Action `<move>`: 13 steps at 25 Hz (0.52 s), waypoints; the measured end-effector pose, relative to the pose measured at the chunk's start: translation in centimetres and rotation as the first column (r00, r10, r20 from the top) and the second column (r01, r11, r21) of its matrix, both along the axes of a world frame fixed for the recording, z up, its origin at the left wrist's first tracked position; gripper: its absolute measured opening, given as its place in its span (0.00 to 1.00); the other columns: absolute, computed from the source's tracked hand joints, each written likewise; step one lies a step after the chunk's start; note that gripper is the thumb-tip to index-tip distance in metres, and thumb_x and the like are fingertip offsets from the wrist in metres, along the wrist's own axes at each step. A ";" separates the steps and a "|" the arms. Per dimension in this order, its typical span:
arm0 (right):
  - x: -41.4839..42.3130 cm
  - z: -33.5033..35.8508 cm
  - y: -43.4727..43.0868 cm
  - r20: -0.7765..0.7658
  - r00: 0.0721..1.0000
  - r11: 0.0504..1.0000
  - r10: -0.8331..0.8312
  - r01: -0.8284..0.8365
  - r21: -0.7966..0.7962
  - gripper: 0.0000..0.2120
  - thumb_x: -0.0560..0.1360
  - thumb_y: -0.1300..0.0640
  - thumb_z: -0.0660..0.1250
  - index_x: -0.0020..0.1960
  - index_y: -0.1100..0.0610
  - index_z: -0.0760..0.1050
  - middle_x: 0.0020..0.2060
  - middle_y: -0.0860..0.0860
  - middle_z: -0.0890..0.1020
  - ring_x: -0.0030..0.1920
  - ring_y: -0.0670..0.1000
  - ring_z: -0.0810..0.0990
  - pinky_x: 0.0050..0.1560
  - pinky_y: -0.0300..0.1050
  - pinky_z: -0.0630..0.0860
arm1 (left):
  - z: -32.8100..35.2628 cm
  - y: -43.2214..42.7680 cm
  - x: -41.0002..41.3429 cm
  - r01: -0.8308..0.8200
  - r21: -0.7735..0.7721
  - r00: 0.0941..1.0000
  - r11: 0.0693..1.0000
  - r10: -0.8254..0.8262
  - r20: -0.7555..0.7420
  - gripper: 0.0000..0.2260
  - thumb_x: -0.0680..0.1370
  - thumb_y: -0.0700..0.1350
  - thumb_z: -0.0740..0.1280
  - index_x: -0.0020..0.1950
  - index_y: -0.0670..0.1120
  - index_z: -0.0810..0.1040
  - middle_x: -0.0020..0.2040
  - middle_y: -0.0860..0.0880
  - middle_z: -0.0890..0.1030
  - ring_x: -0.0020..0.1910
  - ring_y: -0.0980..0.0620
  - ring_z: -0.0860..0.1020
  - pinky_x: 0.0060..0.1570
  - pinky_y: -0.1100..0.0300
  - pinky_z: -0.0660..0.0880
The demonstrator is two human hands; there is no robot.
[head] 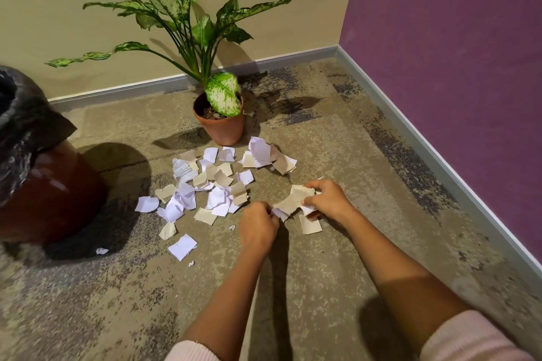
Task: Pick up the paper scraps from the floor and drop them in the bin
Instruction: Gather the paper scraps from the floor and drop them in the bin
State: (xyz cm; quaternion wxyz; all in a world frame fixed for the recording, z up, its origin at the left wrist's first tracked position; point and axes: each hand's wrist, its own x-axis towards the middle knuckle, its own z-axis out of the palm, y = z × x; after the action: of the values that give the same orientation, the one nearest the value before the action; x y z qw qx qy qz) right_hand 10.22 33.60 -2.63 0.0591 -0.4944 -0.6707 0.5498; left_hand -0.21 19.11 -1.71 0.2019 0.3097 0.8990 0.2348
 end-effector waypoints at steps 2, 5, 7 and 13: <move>-0.3 0.7 -0.2 -0.014 1.000 1.000 -0.012 0.012 0.025 0.21 0.68 0.66 0.74 0.60 0.55 0.79 0.50 0.54 0.81 0.43 0.56 0.84 0.41 0.56 0.84 | 0.4 -1.1 -1.1 -0.034 -0.002 0.999 0.999 0.034 0.026 0.06 0.76 0.43 0.69 0.47 0.40 0.83 0.45 0.43 0.84 0.45 0.44 0.81 0.42 0.55 0.76; -1.0 2.0 -0.4 -0.025 1.000 0.997 0.005 -0.003 0.082 0.18 0.68 0.65 0.73 0.57 0.54 0.81 0.47 0.52 0.84 0.41 0.49 0.83 0.40 0.45 0.82 | 1.3 -2.8 -2.5 -0.101 0.052 0.993 0.993 0.098 0.064 0.07 0.75 0.43 0.70 0.48 0.40 0.83 0.44 0.43 0.83 0.44 0.44 0.80 0.44 0.52 0.78; -1.7 3.1 -1.0 -0.055 0.999 0.997 0.002 0.002 0.072 0.16 0.69 0.66 0.72 0.55 0.53 0.81 0.42 0.50 0.84 0.33 0.44 0.82 0.30 0.37 0.77 | 2.4 -3.8 -3.3 -0.146 0.095 0.988 0.985 0.140 0.071 0.05 0.75 0.41 0.70 0.45 0.40 0.82 0.43 0.42 0.83 0.42 0.44 0.79 0.42 0.54 0.75; -4.8 6.7 -3.2 -0.120 0.991 0.989 0.054 -0.036 0.146 0.15 0.68 0.66 0.73 0.53 0.54 0.82 0.44 0.51 0.82 0.46 0.53 0.81 0.48 0.47 0.80 | 6.7 -6.6 -6.3 -0.222 0.168 0.975 0.960 0.218 0.043 0.07 0.75 0.45 0.70 0.40 0.41 0.79 0.40 0.43 0.82 0.40 0.44 0.78 0.37 0.58 0.67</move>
State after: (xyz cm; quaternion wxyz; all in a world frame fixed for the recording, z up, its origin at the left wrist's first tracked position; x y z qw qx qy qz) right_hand 5.46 30.43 4.11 0.1236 -0.4385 -0.7146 0.5308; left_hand -6.50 12.51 5.01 0.1577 0.2214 0.9017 0.3361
